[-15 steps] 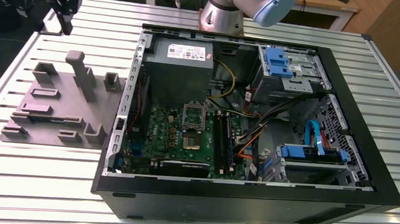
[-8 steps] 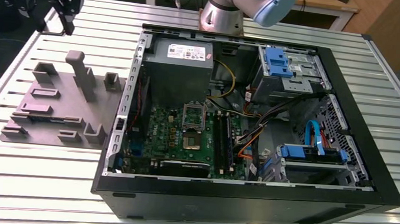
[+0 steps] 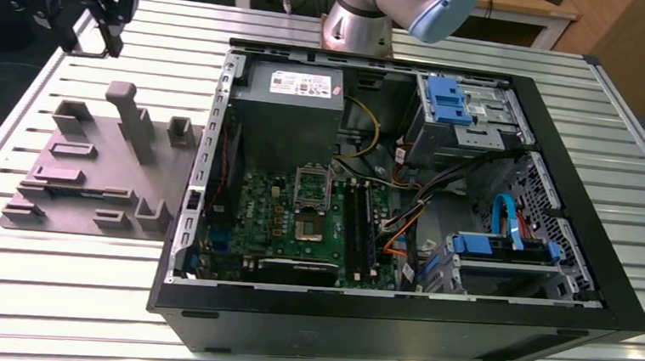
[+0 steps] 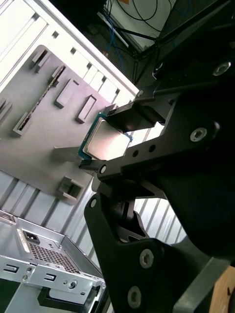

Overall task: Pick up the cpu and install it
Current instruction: 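Pick up the cpu and move it towards the insertion slot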

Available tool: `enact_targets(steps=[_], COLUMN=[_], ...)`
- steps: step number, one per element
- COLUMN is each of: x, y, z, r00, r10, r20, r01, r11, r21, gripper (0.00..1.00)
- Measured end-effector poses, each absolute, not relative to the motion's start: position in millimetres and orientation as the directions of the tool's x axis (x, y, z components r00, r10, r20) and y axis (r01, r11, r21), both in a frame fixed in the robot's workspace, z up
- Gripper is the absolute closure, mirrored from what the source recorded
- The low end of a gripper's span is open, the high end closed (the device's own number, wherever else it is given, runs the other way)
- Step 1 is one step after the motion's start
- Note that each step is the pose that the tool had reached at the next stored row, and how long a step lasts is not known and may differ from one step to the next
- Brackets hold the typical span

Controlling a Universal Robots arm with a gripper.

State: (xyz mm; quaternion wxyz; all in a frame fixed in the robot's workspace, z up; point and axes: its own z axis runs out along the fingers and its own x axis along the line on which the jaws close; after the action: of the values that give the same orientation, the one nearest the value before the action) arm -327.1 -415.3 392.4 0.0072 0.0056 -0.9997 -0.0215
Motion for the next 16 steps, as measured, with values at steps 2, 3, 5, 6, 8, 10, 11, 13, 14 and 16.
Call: enact_targets(steps=[2,3,5,6,8,10,11,13,14,16], x=[-326.3,-325.9,-325.2,-324.8,-324.1,-323.3,-323.0,-322.2,-321.7,-320.7], y=[-415.3,-415.4,-415.3,-415.4,-415.3,-415.4,-415.3,-415.4,-415.4,-415.4], z=[392.3,392.3,392.3,392.3,392.3,392.3,392.4,392.3,392.3,392.3], r00=[-1.0,-1.0,-1.0,-1.0,-1.0,-1.0,-1.0,-1.0,-1.0,-1.0], r10=[-0.012,-0.012,-0.012,-0.012,-0.012,-0.012,-0.012,-0.012,-0.012,-0.012], r20=[0.014,0.014,0.014,0.014,0.014,0.014,0.014,0.014,0.014,0.014], r01=[-0.011,-0.011,-0.011,-0.011,-0.011,-0.011,-0.011,-0.011,-0.011,-0.011], r11=[0.999,0.999,0.999,0.999,0.999,0.999,0.999,0.999,0.999,0.999], r21=[0.043,0.043,0.043,0.043,0.043,0.043,0.043,0.043,0.043,0.043], gripper=[0.53,0.53,0.53,0.53,0.53,0.53,0.53,0.53,0.53,0.53])
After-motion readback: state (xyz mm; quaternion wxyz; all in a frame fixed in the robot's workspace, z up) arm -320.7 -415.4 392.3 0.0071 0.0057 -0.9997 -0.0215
